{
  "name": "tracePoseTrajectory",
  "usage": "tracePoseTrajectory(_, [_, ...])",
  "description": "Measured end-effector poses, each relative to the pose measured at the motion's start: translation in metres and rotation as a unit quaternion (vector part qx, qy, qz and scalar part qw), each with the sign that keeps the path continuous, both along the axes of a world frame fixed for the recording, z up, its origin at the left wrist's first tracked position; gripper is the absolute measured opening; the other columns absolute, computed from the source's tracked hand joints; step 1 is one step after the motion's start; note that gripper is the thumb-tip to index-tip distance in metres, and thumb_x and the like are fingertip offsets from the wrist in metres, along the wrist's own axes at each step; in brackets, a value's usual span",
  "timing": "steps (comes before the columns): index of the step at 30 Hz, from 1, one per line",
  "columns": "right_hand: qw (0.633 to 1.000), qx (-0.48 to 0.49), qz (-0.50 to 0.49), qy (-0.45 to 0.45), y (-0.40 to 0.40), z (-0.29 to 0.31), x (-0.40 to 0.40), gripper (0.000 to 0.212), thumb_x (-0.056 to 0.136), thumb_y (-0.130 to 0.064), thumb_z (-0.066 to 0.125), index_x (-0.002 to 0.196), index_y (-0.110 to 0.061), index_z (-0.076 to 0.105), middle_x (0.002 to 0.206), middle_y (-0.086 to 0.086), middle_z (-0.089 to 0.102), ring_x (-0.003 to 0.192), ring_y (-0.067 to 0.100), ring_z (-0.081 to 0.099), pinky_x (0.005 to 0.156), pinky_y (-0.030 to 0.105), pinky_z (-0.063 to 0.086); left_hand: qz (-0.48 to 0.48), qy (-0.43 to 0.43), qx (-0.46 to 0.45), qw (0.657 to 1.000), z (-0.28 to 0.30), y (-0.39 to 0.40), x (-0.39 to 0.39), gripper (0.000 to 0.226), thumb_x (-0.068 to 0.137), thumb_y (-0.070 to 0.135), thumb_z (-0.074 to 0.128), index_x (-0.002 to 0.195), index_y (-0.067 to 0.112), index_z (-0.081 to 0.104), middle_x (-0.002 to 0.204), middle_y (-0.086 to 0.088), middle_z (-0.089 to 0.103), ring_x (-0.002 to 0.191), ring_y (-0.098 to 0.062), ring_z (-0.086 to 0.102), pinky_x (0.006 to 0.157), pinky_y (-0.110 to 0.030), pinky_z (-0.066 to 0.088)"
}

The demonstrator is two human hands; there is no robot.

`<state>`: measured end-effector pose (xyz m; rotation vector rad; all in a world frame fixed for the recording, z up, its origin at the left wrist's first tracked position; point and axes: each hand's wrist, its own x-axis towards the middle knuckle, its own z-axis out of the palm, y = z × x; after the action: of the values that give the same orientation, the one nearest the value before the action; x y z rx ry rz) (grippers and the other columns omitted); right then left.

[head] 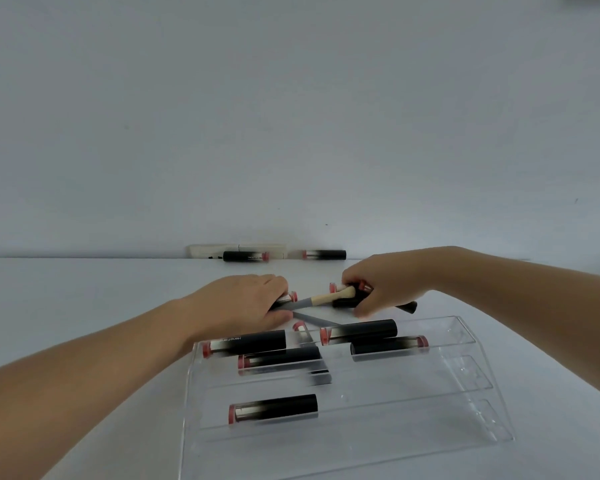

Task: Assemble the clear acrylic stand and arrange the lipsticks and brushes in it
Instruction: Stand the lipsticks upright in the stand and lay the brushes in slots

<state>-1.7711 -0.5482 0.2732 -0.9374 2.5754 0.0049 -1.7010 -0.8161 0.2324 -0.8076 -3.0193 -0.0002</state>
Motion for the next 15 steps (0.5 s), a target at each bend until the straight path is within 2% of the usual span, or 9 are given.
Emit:
tracePoseTrajectory(3, [1.0,0.004,0.006,0.018,-0.008,-0.001,0.004,0.016,0.075,-0.035,0.061,0.072,-0.026,0.049,0.07,-0.006,0.054,0.059,0.013,0.044,0.056,0.029,0.035,-0.009,-0.001,-0.012,1.0,0.005,0.002,0.0,0.024,0.096,0.054,0.038,0.091,0.031,0.045,0.079,0.013,0.053,0.065,-0.004,0.049,0.055,-0.02,0.034])
tracePoseTrajectory(8, [0.999,-0.038,0.006,0.037,-0.017,-0.006,0.009,0.025,0.07,-0.033,0.061,0.064,-0.02,0.042,0.063,-0.002,0.045,0.056,0.016,0.035,0.052,0.029,0.029,-0.003,-0.06,-0.033,0.998,0.016,0.012,-0.008,0.011,0.096,0.042,0.047,0.094,0.032,0.049,0.078,0.013,0.057,0.066,-0.005,0.052,0.055,-0.025,0.035])
tracePoseTrajectory(10, [0.998,-0.046,0.004,0.029,-0.017,-0.004,0.01,0.023,0.066,-0.032,0.06,0.064,-0.018,0.042,0.062,-0.002,0.045,0.056,0.016,0.035,0.052,0.029,0.028,0.005,-0.078,-0.036,0.996,0.021,0.012,-0.012,0.015,0.097,0.046,0.046,0.089,0.034,0.047,0.078,0.012,0.056,0.067,-0.007,0.051,0.056,-0.028,0.034])
tracePoseTrajectory(15, [0.997,-0.072,0.002,0.022,-0.018,0.004,0.011,0.029,0.072,-0.029,0.068,0.063,-0.02,0.041,0.06,-0.006,0.043,0.055,0.014,0.035,0.054,0.028,0.03,-0.002,-0.083,-0.047,0.995,0.024,0.008,-0.016,0.028,0.098,0.056,0.047,0.081,0.034,0.042,0.082,0.012,0.053,0.068,-0.008,0.05,0.058,-0.029,0.034])
